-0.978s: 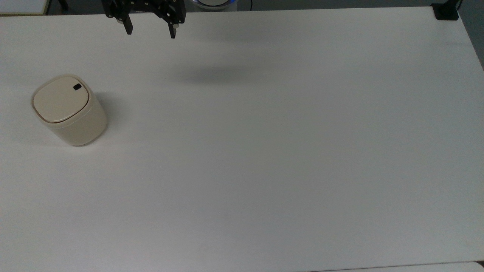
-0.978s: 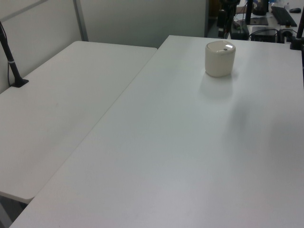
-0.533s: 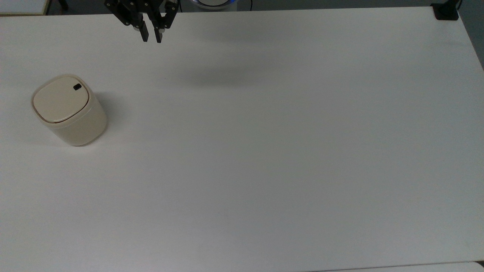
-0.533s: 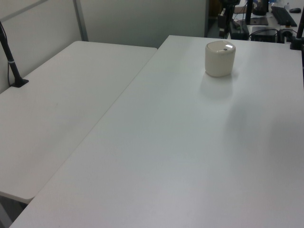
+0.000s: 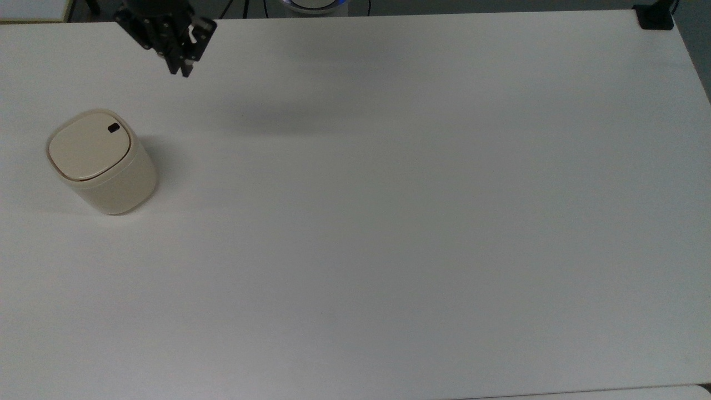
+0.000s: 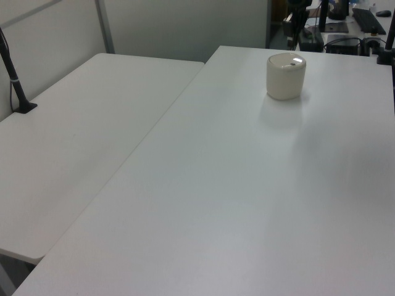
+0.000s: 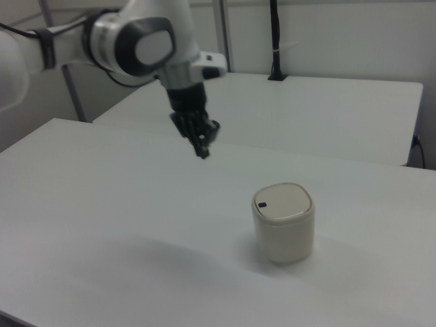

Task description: Open the trash bin

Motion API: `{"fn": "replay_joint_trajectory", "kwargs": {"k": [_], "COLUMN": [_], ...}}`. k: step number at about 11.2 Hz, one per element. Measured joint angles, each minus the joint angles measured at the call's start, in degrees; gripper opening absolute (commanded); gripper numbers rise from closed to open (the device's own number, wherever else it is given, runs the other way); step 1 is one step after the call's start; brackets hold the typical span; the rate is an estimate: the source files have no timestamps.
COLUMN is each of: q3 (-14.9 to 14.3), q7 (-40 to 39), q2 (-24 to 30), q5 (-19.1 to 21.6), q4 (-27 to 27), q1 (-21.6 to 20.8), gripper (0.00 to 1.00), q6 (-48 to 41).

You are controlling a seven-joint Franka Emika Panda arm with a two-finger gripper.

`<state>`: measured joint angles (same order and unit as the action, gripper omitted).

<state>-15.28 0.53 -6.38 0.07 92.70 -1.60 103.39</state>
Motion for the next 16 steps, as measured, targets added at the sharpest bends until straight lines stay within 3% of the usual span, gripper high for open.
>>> {"fn": "replay_joint_trajectory", "kwargs": {"k": [3, 5, 10, 14, 16], "q3": [-6.2, -7.88, -7.91, -7.86, -7.84], "q7": [0.2, 0.2, 0.27, 0.27, 0.23], "q2": [-4.67, -6.59, -14.02, -14.76, -14.6], "q5": [0.0, 0.0, 0.79, 1.57, 1.62], "q4": [0.08, 0.17, 0.62, 0.05, -0.36], "q1": [0.22, 2.05, 5.27, 5.02, 4.92], "gripper": [0.06, 0.06, 0.06, 0.06, 0.13], "q6": [5.82, 9.38, 18.85, 19.62, 19.64]}}
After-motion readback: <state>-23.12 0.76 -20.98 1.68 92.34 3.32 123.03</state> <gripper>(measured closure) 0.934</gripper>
